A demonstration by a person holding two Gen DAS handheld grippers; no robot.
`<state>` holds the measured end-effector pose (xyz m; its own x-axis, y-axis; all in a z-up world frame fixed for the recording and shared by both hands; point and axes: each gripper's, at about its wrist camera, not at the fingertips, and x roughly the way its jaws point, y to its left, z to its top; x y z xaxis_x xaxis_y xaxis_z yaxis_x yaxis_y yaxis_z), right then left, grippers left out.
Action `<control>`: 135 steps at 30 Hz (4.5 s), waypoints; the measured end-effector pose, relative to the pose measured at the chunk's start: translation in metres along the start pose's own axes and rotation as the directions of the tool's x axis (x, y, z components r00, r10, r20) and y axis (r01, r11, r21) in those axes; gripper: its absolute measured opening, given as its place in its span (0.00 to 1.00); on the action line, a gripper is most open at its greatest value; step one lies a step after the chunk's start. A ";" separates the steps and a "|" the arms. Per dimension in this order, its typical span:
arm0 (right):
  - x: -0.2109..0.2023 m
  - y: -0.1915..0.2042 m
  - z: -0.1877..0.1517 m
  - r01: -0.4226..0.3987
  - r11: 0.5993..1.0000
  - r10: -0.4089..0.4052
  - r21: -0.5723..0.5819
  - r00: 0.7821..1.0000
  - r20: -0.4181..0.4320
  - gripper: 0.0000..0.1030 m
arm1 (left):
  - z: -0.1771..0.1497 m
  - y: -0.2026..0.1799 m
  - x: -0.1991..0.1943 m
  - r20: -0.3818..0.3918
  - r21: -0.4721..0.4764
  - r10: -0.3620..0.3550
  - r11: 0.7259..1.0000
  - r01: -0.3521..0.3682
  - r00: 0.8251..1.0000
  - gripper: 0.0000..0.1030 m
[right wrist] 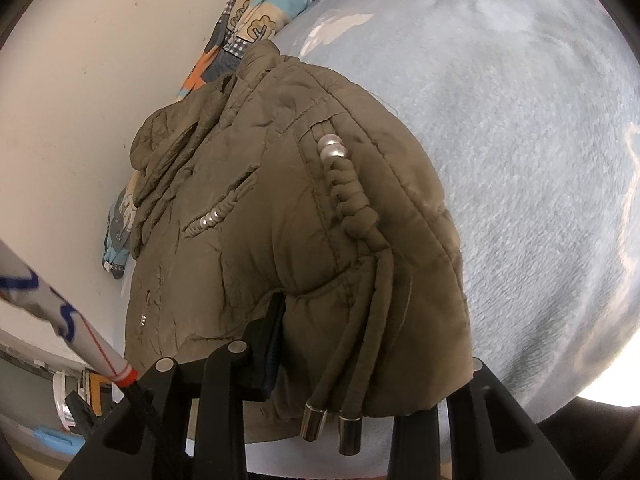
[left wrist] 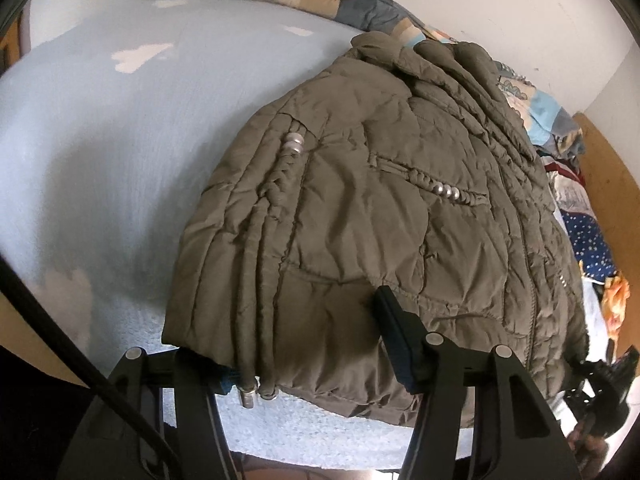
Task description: Fold large clothes
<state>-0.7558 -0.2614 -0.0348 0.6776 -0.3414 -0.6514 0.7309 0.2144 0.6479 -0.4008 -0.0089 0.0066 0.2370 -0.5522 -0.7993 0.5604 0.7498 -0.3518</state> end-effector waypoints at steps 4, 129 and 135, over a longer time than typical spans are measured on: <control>-0.002 -0.006 0.001 -0.024 0.999 0.024 0.033 1.000 -0.011 0.36 | 0.001 -0.005 0.001 -0.002 0.047 0.027 0.999 -0.027 1.000 0.53; 0.223 0.198 0.394 0.144 0.969 -0.112 -0.198 0.979 0.168 0.27 | 0.344 -0.220 0.201 -0.072 0.338 -0.062 0.938 0.082 0.996 0.66; 0.178 0.187 0.392 -0.020 0.982 0.050 -0.187 0.986 0.157 0.52 | 0.356 -0.221 0.225 -0.099 0.305 -0.027 0.951 0.057 0.995 0.68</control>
<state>-0.5304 -0.6410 0.1255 0.6919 -0.4695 -0.5484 0.7197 0.3885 0.5754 -0.1889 -0.4289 0.0779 0.1416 -0.5337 -0.8337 0.7883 0.5702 -0.2311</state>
